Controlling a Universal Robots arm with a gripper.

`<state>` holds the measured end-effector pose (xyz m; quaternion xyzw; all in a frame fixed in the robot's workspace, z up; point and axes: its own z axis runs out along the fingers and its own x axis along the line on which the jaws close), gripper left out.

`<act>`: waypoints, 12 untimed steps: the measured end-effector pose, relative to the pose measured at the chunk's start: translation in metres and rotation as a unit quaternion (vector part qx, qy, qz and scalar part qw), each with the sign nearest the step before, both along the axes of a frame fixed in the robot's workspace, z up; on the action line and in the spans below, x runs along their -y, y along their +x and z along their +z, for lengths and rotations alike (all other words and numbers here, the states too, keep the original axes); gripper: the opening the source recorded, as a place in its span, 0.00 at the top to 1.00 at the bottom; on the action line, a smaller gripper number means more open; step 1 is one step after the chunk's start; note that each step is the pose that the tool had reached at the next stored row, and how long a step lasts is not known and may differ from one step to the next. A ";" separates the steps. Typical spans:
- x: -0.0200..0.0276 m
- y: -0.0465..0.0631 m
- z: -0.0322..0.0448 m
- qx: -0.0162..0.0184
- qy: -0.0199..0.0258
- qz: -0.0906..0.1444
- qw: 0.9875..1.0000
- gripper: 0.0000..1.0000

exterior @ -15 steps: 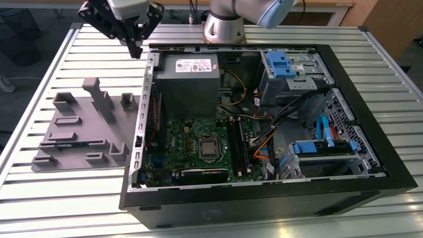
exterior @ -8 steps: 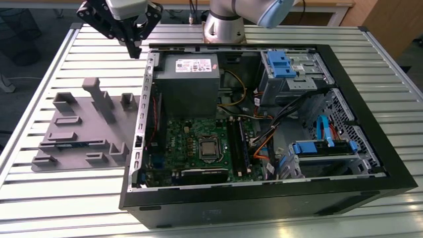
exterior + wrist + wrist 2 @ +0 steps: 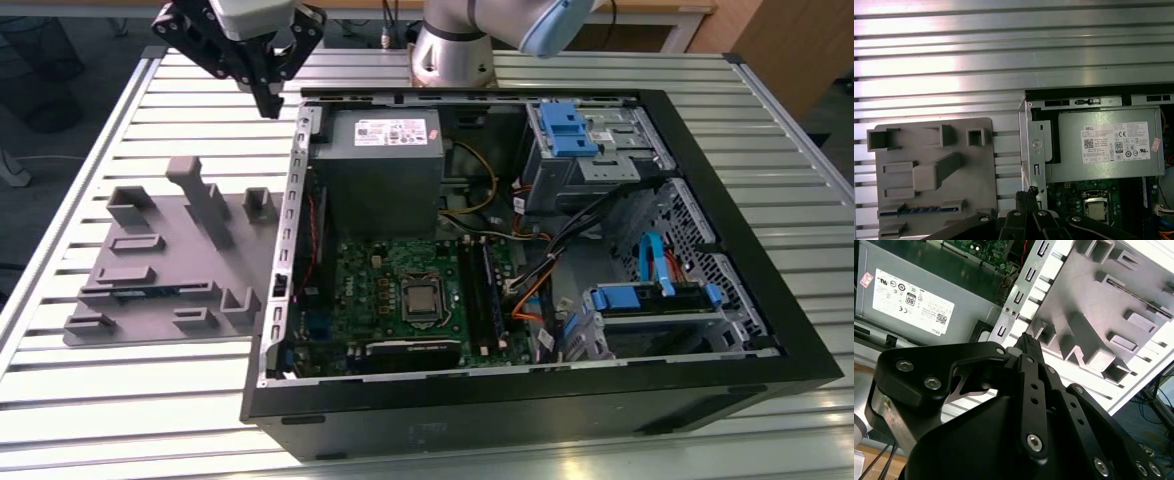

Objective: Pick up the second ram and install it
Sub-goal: 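Reach for the second ram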

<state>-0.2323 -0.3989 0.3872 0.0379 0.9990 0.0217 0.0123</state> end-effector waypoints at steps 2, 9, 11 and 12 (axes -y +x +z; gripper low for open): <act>0.0000 0.000 0.0000 0.000 0.000 0.000 1.000 0.89; 0.0000 -0.004 -0.0002 0.000 0.000 0.000 1.000 0.89; 0.0000 -0.004 -0.0002 0.000 0.000 0.000 1.000 0.89; 0.0000 -0.005 -0.0002 0.000 0.000 0.000 1.000 0.89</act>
